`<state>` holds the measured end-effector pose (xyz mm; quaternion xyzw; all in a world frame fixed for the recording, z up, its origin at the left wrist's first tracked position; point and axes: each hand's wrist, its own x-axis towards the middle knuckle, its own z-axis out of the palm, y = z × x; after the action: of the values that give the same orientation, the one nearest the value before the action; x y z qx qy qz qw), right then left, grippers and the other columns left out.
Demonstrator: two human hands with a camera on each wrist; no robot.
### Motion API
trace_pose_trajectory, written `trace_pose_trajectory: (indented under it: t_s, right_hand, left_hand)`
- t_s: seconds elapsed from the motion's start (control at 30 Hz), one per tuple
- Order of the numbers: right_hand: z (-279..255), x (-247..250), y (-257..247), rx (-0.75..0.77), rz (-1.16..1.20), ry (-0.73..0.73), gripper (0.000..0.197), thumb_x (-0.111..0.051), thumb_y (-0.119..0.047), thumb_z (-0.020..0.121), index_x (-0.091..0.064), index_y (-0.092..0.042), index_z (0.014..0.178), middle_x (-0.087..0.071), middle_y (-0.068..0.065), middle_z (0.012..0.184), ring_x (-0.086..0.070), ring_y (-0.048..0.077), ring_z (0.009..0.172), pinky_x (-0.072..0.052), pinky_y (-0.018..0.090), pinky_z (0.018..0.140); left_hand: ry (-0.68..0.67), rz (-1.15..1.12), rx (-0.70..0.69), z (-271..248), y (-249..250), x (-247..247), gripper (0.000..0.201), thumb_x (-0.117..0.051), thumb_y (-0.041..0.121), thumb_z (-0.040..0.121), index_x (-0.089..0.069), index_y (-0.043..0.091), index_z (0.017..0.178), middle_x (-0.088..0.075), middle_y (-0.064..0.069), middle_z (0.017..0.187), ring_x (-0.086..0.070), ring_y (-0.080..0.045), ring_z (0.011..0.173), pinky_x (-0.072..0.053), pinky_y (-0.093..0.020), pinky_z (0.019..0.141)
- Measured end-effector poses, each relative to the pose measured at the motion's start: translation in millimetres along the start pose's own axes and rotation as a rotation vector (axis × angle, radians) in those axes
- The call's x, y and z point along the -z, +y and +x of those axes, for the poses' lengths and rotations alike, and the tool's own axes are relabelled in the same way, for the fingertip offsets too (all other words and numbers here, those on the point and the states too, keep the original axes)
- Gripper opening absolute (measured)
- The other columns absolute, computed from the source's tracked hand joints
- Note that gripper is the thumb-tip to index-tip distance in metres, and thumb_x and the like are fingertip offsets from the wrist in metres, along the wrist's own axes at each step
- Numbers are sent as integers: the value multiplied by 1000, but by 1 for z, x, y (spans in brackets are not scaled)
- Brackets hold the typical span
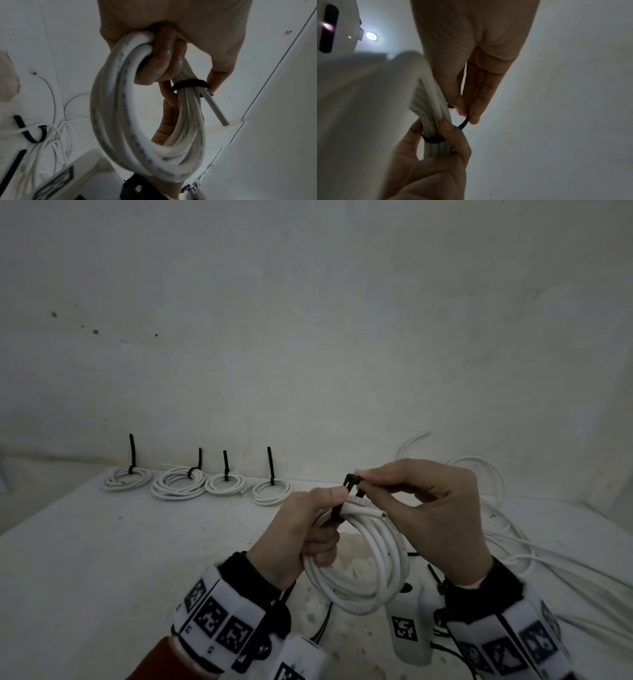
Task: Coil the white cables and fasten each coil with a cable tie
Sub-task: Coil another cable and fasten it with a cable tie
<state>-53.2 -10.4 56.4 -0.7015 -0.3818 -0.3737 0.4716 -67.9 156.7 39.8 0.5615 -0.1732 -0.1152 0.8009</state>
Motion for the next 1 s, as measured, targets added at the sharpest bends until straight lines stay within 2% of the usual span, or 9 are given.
trace_pose_trajectory:
  t_s: [0.13, 0.3, 0.37, 0.47, 0.57, 0.77, 0.9, 0.93, 1.0]
  right_hand:
    - [0, 1, 2, 77, -105, 14, 8, -73, -13, 80, -76, -9, 85, -74, -2, 84, -70, 2, 78, -54, 17, 70]
    - [0, -1, -1, 138, -161, -36, 9, -69, -12, 81, -76, -7, 85, -74, 0, 88, -69, 2, 82, -53, 16, 74]
    - [2, -2, -2, 49, -66, -47, 8, -73, -7, 80, -76, -9, 87, -74, -1, 90, -70, 4, 82, -53, 16, 73]
    - [4, -6, -10, -267, 260, 14, 27, -76, 7, 72, -71, -10, 93, -74, 3, 82, -71, 15, 77, -56, 22, 71]
    - [4, -8, -16, -406, 396, 83, 47, -76, 11, 68, -53, -10, 104, -72, 12, 76, -72, 23, 73, -59, 31, 70]
    - [4, -4, -25, -278, 254, 96, 57, -74, 14, 70, -44, -20, 104, -72, 8, 71, -72, 19, 71, -55, 25, 72]
    - [1, -7, -23, -132, 136, 57, 53, -75, 9, 74, -43, -23, 101, -71, -8, 75, -71, 11, 72, -53, 20, 74]
    - [0, -7, -24, -120, 146, 63, 50, -75, 7, 75, -43, -23, 100, -71, -7, 76, -71, 11, 74, -53, 20, 75]
    - [0, -5, -23, -136, 235, 66, 43, -72, 6, 77, -45, -21, 98, -73, -3, 80, -73, 16, 79, -55, 25, 78]
  left_hand:
    - [40, 20, 24, 0, 1, -2, 35, -63, 46, 56, -42, 24, 40, -18, 11, 37, -15, -5, 31, -22, -17, 36]
    - [111, 38, 37, 0, 0, -4, 36, -64, 46, 51, -40, 23, 37, -18, 10, 37, -15, -6, 31, -19, -16, 36]
    - [126, 59, 0, 0, 1, -5, 36, -64, 46, 52, -41, 23, 38, -18, 10, 39, -15, -7, 32, -20, -16, 37]
    - [135, 78, -80, -1, 2, -4, 36, -66, 46, 56, -42, 24, 42, -19, 9, 40, -16, -7, 33, -20, -17, 37]
    - [128, 91, -103, -2, 3, -4, 37, -66, 49, 59, -45, 21, 47, -20, 8, 41, -16, -7, 34, -22, -17, 37]
    - [123, 159, -102, -3, 1, -8, 48, -65, 49, 60, -33, 14, 58, -21, 8, 40, -17, -7, 33, -23, -17, 37]
    - [142, 142, -133, -1, -1, -7, 43, -66, 48, 59, -40, 14, 53, -20, 6, 42, -17, -8, 34, -22, -17, 37]
    - [141, 143, -142, -1, -1, -7, 40, -66, 48, 59, -42, 17, 50, -21, 6, 42, -17, -8, 34, -22, -17, 37]
    - [155, 190, -183, -2, 1, -6, 36, -65, 49, 59, -48, 21, 46, -24, 7, 41, -20, -8, 34, -24, -17, 38]
